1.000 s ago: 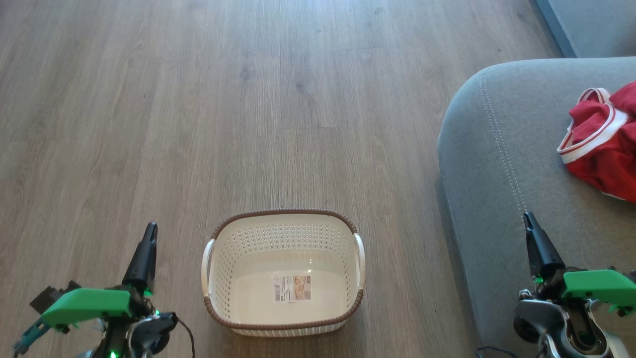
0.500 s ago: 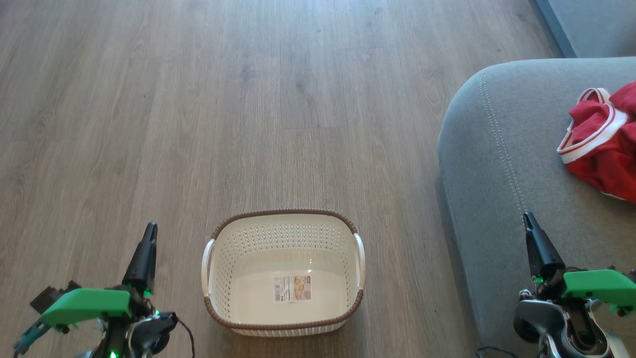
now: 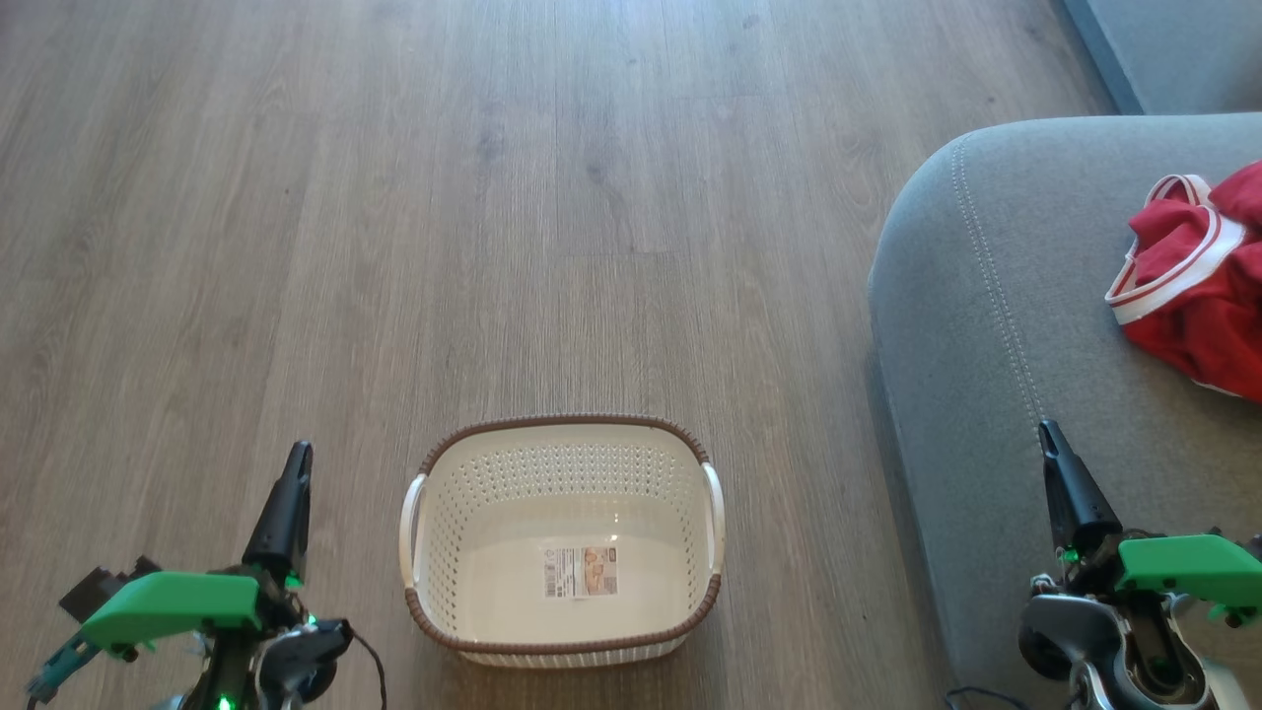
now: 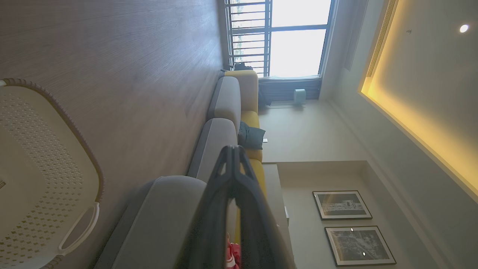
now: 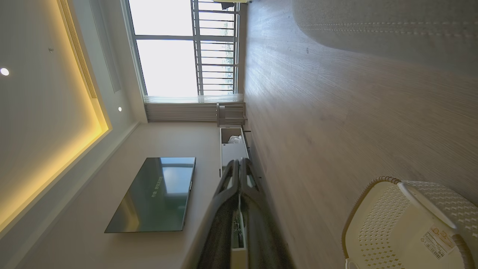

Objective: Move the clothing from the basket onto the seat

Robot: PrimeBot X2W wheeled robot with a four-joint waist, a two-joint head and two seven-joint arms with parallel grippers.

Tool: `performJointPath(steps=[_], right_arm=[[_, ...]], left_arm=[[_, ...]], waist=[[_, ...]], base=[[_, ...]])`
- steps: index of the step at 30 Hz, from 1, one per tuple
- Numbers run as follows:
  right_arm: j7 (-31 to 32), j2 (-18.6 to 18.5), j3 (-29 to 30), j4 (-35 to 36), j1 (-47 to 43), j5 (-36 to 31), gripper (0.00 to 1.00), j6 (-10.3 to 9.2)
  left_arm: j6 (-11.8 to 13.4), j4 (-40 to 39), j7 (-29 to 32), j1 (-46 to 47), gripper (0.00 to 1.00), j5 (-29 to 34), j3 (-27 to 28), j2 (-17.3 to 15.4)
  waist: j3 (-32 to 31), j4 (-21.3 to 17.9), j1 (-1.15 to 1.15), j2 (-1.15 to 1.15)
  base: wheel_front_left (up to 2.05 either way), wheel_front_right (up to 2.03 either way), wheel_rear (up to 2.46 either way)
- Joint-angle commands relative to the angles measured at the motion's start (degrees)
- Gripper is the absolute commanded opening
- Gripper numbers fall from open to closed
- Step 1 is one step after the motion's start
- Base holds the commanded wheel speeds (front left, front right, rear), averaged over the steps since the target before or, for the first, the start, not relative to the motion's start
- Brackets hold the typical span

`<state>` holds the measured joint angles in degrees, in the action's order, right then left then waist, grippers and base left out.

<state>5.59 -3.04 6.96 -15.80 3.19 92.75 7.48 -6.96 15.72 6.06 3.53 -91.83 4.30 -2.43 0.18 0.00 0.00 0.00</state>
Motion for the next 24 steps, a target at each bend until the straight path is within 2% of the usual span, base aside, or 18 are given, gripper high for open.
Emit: performJointPath(steps=[1,24], right_arm=[[0.43,-0.28,-1.02,1.81,2.94,-0.11,0.0,0.01],[0.58,-0.16,-0.84,1.8,2.96,-0.25,0.0,0.01]], left_arm=[[-0.53,-1.66,0.42,2.66,0.0,-0.34,2.21,-0.44],[-0.53,-1.66,0.42,2.66,0.0,-0.34,2.21,-0.44]], waist=[[0.0,0.0,0.0,0.0],[0.0,0.0,0.0,0.0]], base=[[0.0,0.0,0.0],[0.0,0.0,0.0]])
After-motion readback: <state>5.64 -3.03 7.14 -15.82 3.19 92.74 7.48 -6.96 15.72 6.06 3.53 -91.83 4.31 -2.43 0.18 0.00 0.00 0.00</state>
